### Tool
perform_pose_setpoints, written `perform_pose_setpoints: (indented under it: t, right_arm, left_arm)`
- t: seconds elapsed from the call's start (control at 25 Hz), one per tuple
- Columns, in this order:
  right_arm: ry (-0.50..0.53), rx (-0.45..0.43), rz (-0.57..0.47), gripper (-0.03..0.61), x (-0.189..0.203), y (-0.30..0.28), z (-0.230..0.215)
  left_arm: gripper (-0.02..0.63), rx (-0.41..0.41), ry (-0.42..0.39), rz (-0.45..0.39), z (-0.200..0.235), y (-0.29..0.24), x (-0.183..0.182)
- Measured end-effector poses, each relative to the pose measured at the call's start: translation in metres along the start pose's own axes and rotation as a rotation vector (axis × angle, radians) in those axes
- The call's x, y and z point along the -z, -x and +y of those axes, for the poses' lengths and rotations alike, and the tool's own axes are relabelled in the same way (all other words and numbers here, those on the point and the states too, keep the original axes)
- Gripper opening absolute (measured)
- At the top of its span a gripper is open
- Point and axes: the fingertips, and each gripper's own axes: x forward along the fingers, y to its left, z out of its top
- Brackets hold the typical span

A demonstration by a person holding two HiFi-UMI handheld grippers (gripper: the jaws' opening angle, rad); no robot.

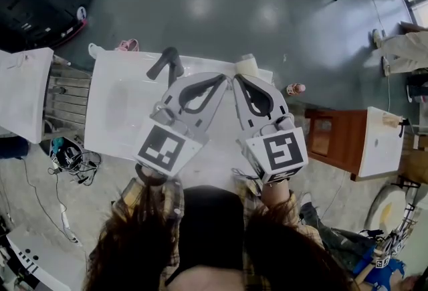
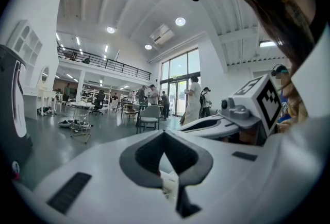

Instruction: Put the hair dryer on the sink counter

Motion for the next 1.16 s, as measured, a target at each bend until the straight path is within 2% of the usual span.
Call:
perform_pose_setpoints:
  t: [0.6,1.16]
  right_arm:
    - [0.031,-0.022,0.035,0.014,0.0039,-0.0024,0.0057]
    - [0.020,-0.012,0.047,0.014,0.0075,-0.0013,0.0033]
  left_arm:
    - [0.016,0.001,0.012,0.003,0.0018,0.0025,0.0026]
    - [0.015,0.005,0.003,0.013,0.0018,0.0025,0.0043]
